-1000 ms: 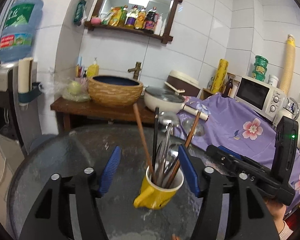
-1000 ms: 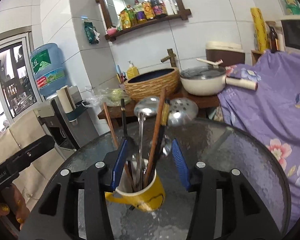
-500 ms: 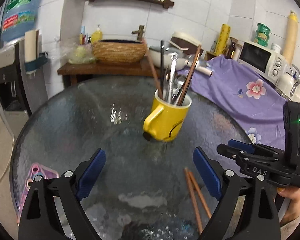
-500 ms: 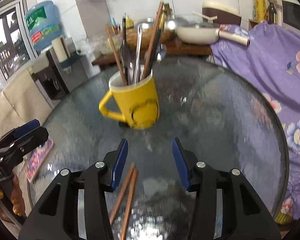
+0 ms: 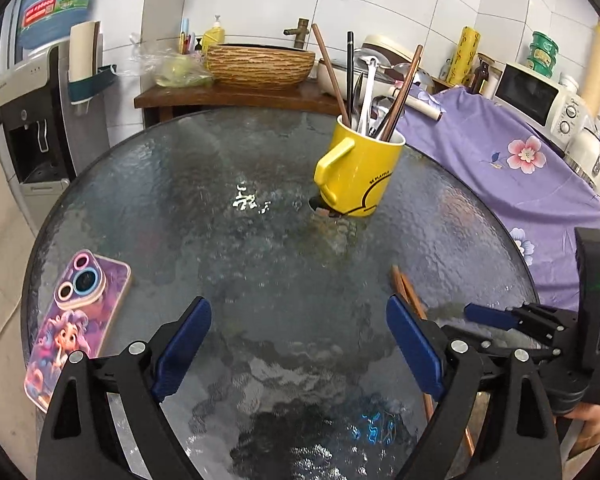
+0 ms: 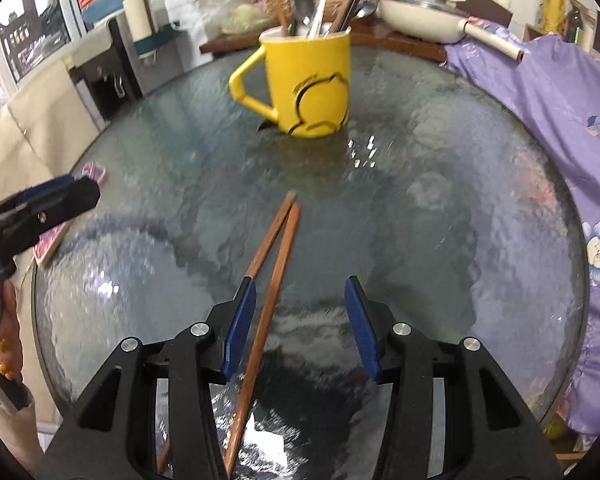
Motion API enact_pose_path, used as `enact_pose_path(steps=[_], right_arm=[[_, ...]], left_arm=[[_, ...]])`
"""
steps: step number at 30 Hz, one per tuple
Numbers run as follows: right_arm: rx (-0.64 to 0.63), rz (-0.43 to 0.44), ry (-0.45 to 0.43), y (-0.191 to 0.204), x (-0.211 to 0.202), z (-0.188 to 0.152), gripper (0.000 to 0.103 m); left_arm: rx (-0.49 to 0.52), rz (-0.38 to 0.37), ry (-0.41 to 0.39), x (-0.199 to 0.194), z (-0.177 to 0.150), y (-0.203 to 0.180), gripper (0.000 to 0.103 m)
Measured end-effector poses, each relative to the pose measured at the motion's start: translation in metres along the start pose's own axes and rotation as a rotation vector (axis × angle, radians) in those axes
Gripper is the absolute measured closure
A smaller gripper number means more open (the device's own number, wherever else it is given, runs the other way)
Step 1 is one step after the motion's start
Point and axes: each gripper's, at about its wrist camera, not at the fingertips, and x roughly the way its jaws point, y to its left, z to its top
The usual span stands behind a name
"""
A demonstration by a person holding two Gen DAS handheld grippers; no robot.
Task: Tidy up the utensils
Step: 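Move both open tools down to the last two wooden chopsticks on the table, then close right tool on one wooden chopstick while left tool grasps the other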
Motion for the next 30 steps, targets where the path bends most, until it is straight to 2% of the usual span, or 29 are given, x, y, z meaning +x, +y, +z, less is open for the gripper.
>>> enact_pose_path(steps=[6, 12, 16, 23, 30], right_arm=[[-0.011, -0.007, 0.036, 0.008, 0.008, -0.003, 0.057], [-0.016, -0.021, 0.059, 0.016, 0.014, 0.002, 0.067], [-0.009, -0.019, 0.062, 0.017, 0.017, 0.007, 0.07], [-0.004, -0.031, 0.066, 0.01, 0.024, 0.019, 0.093], [0.057, -0.029, 0.058, -0.017, 0.019, 0.015, 0.094]], left_arm=[[-0.001, 0.007, 0.019, -0.001, -0.01, 0.001, 0.016], [0.011, 0.01, 0.034, 0.002, -0.016, -0.004, 0.016], [0.031, 0.006, 0.054, 0.007, -0.02, -0.01, 0.016], [0.052, 0.0, 0.078, 0.017, -0.021, -0.016, 0.016], [0.1, -0.024, 0.123, 0.031, -0.02, -0.03, 0.018]])
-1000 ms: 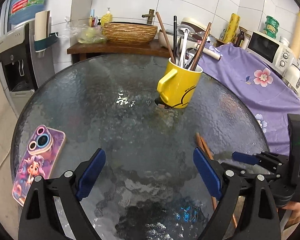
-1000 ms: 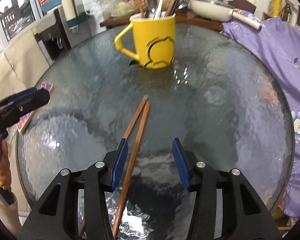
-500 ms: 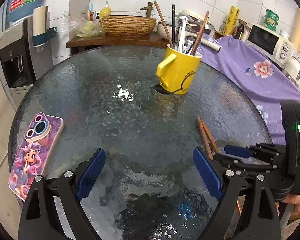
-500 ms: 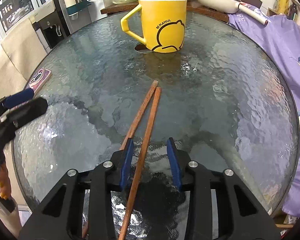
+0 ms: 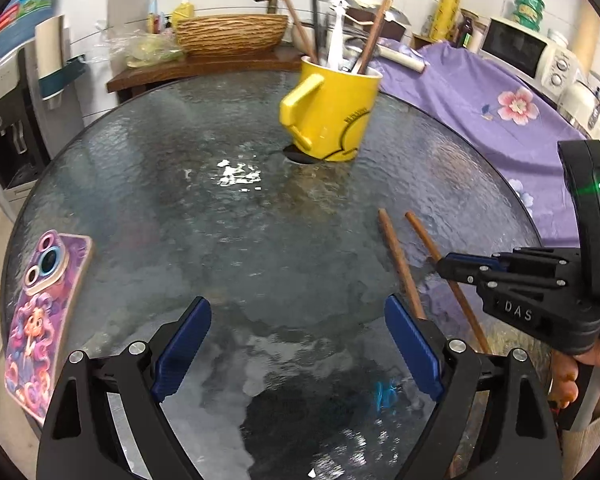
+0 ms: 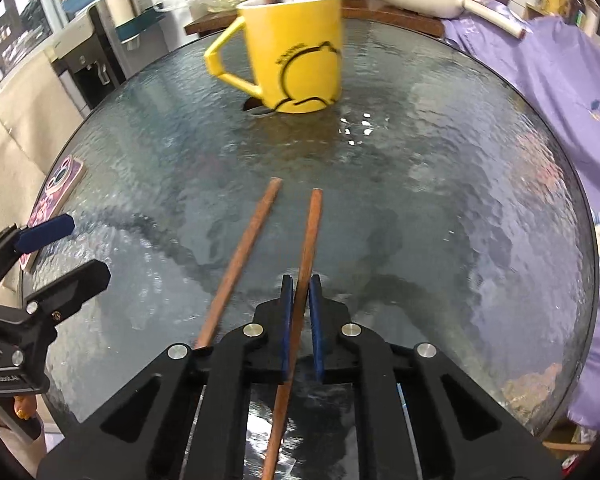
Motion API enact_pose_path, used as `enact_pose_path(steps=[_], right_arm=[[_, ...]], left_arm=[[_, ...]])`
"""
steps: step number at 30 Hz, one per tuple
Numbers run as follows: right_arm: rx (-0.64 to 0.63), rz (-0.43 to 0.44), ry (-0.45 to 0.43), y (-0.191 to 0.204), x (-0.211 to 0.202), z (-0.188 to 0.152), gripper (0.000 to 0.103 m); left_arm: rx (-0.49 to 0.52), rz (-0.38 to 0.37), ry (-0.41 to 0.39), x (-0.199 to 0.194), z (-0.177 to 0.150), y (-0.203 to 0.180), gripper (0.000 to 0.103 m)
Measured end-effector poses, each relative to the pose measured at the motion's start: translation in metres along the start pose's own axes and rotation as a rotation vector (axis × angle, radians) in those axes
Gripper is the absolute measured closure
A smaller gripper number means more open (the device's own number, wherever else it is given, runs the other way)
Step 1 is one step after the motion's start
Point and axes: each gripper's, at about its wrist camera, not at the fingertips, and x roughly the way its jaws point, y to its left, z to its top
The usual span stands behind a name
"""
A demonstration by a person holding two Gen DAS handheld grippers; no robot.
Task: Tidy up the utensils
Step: 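Close right tool on one wooden chopstick while left tool grasps the other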
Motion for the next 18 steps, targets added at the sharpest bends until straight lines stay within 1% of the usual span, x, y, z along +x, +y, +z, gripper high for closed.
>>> enact_pose_path(steps=[4, 5, 7, 9, 10, 11, 12, 13, 15, 17, 18], right_arm=[[0.025, -0.003, -0.006, -0.01, -0.002, -0.002, 0.095], [0.031, -0.002, -0.006, -0.012, -0.002, -0.002, 0.095], [0.044, 0.001, -0.009, -0.016, -0.003, -0.003, 0.095], [0.057, 0.006, -0.013, -0.02, -0.004, -0.003, 0.095], [0.064, 0.009, -0.014, -0.022, -0.004, -0.004, 0.095], [0.069, 0.01, -0.016, -0.023, -0.004, -0.004, 0.095], [0.075, 0.011, -0.018, -0.025, -0.004, -0.004, 0.095], [0.082, 0.013, -0.02, -0.028, -0.005, -0.004, 0.095], [0.096, 0.015, -0.023, -0.033, -0.006, -0.005, 0.095], [0.108, 0.017, -0.025, -0.037, -0.007, -0.006, 0.095], [0.114, 0.02, -0.025, -0.04, -0.007, -0.006, 0.095]], left_arm=[[0.03, -0.06, 0.02, 0.009, 0.009, -0.017, 0.025], [0.039, -0.078, 0.028, 0.012, 0.011, -0.023, 0.029], [0.061, -0.107, 0.05, 0.021, 0.018, -0.035, 0.034], [0.093, -0.109, 0.068, 0.03, 0.023, -0.047, 0.039], [0.105, -0.106, 0.079, 0.035, 0.025, -0.052, 0.045], [0.118, -0.109, 0.092, 0.04, 0.028, -0.058, 0.047], [0.125, -0.111, 0.101, 0.044, 0.029, -0.06, 0.048], [0.131, -0.106, 0.116, 0.05, 0.03, -0.064, 0.051], [0.128, -0.092, 0.134, 0.059, 0.032, -0.066, 0.055], [0.117, -0.101, 0.144, 0.064, 0.033, -0.065, 0.06], [0.113, -0.104, 0.141, 0.065, 0.033, -0.065, 0.061]])
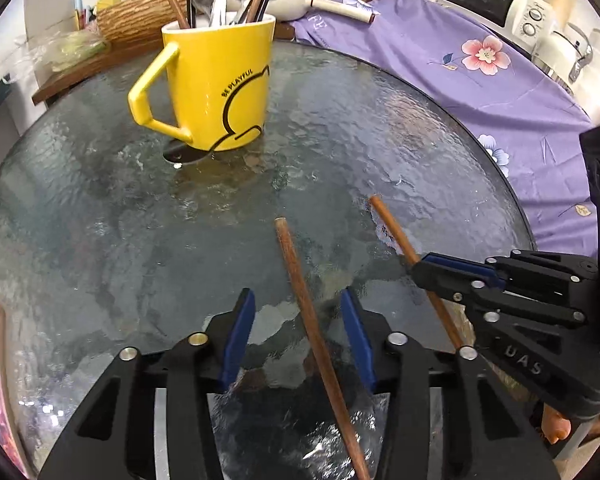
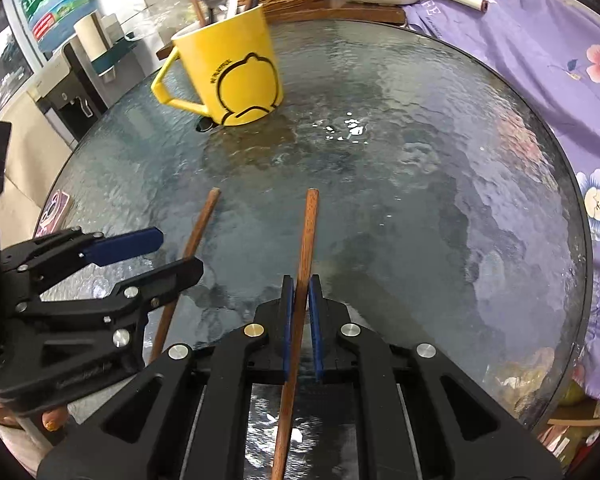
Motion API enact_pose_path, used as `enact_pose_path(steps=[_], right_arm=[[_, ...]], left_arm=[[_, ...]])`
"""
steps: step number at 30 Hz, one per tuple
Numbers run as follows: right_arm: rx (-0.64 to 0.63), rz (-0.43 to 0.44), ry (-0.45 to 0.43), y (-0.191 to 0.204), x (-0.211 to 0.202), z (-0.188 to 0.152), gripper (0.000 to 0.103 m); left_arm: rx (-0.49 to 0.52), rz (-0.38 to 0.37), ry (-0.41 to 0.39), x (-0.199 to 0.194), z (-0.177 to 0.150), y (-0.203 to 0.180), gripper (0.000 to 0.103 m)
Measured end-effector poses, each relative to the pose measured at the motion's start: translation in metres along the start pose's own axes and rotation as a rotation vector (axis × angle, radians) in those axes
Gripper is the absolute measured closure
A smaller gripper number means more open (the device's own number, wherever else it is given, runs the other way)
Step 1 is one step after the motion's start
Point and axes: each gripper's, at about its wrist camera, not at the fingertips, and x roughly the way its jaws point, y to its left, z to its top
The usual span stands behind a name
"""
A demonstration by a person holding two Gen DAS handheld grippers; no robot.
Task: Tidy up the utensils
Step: 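Close right tool on one wooden chopstick while left tool grasps the other, then lift both wooden chopsticks upright and carry them above the yellow mug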
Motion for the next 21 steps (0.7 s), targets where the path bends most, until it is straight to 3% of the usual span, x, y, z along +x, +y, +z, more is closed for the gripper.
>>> enact_pose_path(steps=[4, 9, 12, 21], right_arm=[[0.016, 0.006, 0.0, -0.007, 0.0, 0.001, 0.095], [0.017, 0.018, -0.001, -0.006, 0.001, 0.003, 0.095], [0.018, 0.024, -0.003, -0.004, 0.001, 0.004, 0.095], [0.047, 0.108, -0.064, -0.003, -0.012, 0.007, 0.095]], left_arm=[[0.0, 0.007, 0.001, 0.001, 0.002, 0.0, 0.069], [-0.004, 0.008, -0.001, 0.003, 0.005, -0.001, 0.093], [-0.046, -0.03, -0.005, 0.004, 0.007, 0.004, 0.094], [-0.091, -0.044, -0.078, -0.019, 0.004, 0.013, 0.095]])
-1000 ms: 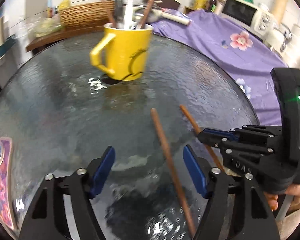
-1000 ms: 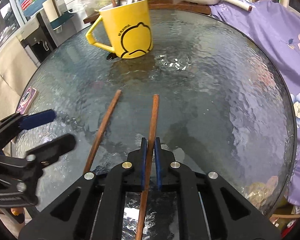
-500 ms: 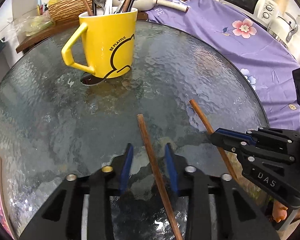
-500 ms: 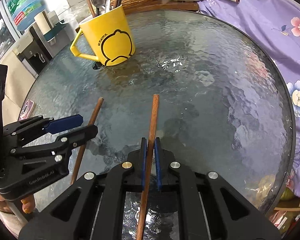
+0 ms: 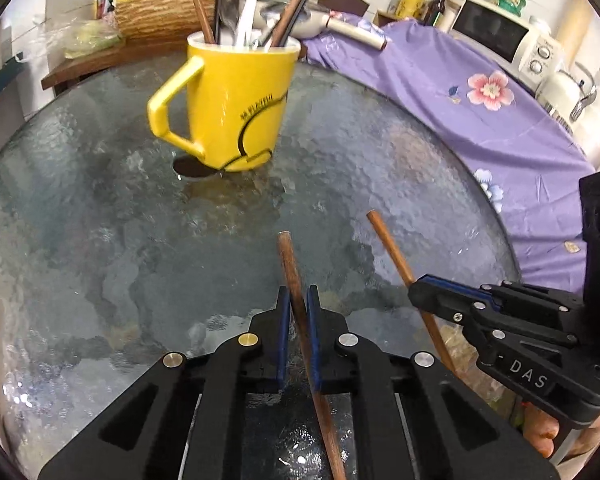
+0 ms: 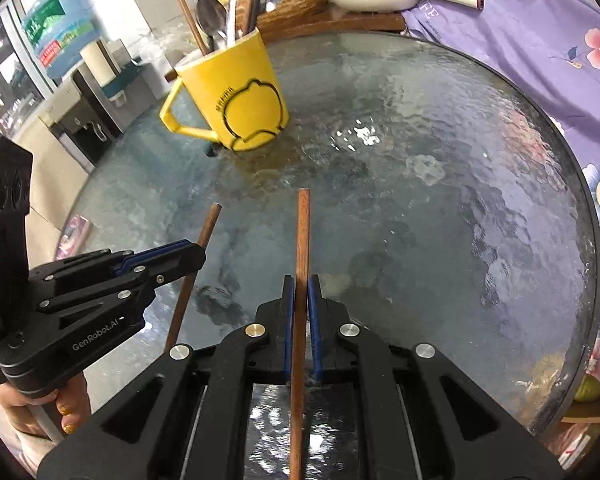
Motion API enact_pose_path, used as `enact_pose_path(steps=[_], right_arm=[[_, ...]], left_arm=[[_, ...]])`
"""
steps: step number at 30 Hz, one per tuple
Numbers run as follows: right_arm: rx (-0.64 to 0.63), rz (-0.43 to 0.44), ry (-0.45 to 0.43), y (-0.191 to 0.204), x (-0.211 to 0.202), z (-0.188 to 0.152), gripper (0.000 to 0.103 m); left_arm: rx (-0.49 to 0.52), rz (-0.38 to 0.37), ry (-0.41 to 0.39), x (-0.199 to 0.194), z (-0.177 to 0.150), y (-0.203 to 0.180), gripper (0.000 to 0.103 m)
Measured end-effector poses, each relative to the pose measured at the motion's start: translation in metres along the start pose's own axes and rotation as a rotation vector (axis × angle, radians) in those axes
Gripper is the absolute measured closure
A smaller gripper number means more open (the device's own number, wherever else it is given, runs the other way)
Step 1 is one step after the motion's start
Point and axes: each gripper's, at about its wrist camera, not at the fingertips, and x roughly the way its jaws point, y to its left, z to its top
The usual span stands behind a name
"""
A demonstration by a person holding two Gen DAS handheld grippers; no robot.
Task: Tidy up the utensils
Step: 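Lift both wooden chopsticks upright and carry them above the yellow mug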
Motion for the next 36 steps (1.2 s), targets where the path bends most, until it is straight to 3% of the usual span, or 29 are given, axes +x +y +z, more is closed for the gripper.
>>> enact_pose_path(steps=[15, 22, 36], right_arm=[[-0.026, 0.165, -0.183, 0.023, -0.047, 0.017, 0.096], [-0.089, 0.178, -0.285, 0.04, -0.071, 0.031, 0.096], [-0.121, 0.173, -0.399, 0.059, -0.101, 0.055, 0.096]], left_arm=[[-0.019, -0.023, -0.191, -0.071, 0.017, 0.003, 0.096], [-0.007, -0.024, -0.272, -0.09, 0.027, -0.001, 0.096], [0.016, -0.023, -0.401, -0.124, 0.044, -0.007, 0.096]])
